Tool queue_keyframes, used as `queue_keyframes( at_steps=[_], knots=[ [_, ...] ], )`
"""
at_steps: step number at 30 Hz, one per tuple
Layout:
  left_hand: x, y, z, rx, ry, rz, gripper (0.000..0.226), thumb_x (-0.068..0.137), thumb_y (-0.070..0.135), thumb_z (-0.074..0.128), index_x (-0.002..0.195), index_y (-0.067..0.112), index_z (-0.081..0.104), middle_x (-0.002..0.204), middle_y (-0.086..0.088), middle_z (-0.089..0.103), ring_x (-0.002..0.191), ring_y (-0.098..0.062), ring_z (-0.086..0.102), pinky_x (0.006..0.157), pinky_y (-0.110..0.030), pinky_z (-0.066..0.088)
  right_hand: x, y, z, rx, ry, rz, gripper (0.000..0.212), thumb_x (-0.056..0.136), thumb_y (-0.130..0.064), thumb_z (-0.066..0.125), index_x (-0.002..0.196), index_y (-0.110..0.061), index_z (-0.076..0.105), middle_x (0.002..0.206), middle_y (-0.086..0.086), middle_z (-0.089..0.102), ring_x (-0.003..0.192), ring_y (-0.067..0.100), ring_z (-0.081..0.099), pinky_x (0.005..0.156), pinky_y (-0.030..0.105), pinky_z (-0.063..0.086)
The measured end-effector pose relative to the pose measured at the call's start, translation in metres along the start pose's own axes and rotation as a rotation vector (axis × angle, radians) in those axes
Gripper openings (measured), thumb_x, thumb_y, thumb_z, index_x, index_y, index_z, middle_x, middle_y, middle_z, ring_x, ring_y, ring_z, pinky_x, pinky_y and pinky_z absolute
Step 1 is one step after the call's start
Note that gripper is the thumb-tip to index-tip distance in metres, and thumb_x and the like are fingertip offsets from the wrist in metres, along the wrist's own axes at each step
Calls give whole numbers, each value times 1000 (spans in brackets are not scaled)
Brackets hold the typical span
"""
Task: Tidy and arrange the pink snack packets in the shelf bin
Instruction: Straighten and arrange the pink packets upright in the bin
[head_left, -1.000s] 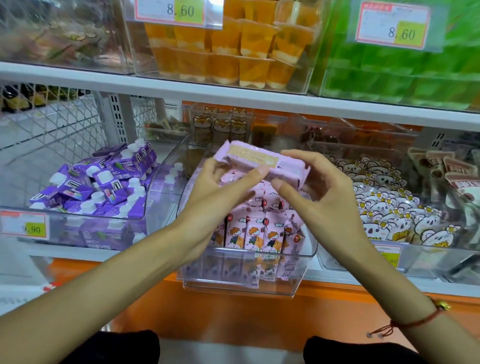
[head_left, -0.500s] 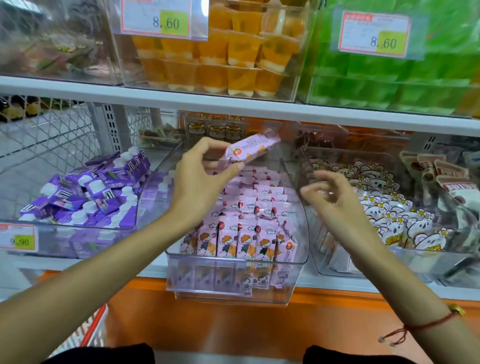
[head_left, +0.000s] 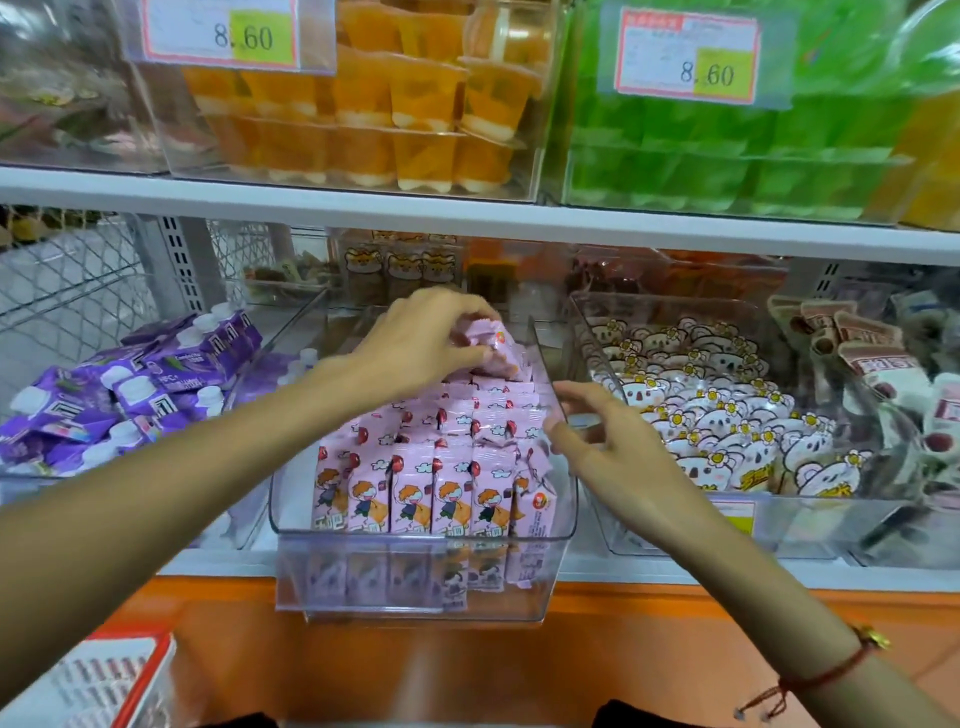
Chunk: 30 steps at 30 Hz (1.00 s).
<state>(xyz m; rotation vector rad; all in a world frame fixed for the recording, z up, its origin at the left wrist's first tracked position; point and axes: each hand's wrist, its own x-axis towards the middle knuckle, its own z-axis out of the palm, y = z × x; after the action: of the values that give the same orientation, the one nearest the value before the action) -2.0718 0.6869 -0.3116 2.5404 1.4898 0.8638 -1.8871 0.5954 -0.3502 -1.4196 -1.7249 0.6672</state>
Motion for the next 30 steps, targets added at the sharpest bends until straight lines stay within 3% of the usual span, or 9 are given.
queue_keyframes(
  at_steps=[6,12,15,18,21,23,26,28,30],
  knots=[
    [40,7,17,-86,8,-90,39,81,42,72,112,26,53,110,5,65,94,-18,63,80,-31,52,0,4,-1,23,5,-8,33,95,-26,54,127,-28,49,107,-12,57,79,4,60,67,18,49],
    [48,-3,57,131,-252,-143,38,87,47,63,114,21,62,115,-1,65,104,-20,59,90,-36,51,-1,7,0,69,6,-24,26,95,-25,54,116,-36,45,105,-14,55,79,3,61,55,8,45],
    [48,-7,52,158,-340,-71,32,92,46,57,112,24,68,117,2,65,101,-19,58,83,-31,48,-1,6,0,56,6,-22,27,95,-25,54,119,-36,44,104,-19,52,77,-2,59,54,8,45],
    [46,-7,44,74,-399,-50,33,98,40,47,111,19,69,118,-1,64,94,-19,55,78,-29,43,-2,5,0,11,-9,-14,35,95,-27,54,128,-32,45,107,-18,52,81,2,60,59,12,49],
    [43,-6,38,58,-261,-35,33,97,42,48,119,22,64,123,-2,59,104,-19,54,83,-33,45,-5,3,-3,-23,-50,-30,35,96,-31,52,129,-38,44,108,-23,53,79,-3,62,64,11,49],
    [42,-2,37,5,-183,2,30,94,41,54,114,23,66,119,1,62,96,-13,52,73,-27,42,-5,3,-7,-28,-48,-24,32,97,-32,50,128,-40,49,106,-15,63,78,4,65,68,14,49],
    [41,4,41,3,-367,54,25,92,35,59,109,19,71,114,3,67,92,-12,57,70,-24,41,-6,4,-13,-32,21,-1,26,96,-31,50,119,-33,62,92,4,72,80,22,66,78,39,53],
    [41,7,46,14,-445,44,23,91,29,61,105,15,73,110,2,68,94,-15,59,76,-30,46,-7,4,-14,-48,38,6,21,95,-29,51,111,-35,63,93,1,71,79,16,67,77,40,54],
    [42,9,48,-31,-384,-8,16,90,22,64,99,14,74,102,5,68,93,-14,60,72,-26,45,-9,4,-14,-54,39,5,20,95,-30,51,112,-32,63,91,-2,70,74,8,67,73,33,53]
  ],
)
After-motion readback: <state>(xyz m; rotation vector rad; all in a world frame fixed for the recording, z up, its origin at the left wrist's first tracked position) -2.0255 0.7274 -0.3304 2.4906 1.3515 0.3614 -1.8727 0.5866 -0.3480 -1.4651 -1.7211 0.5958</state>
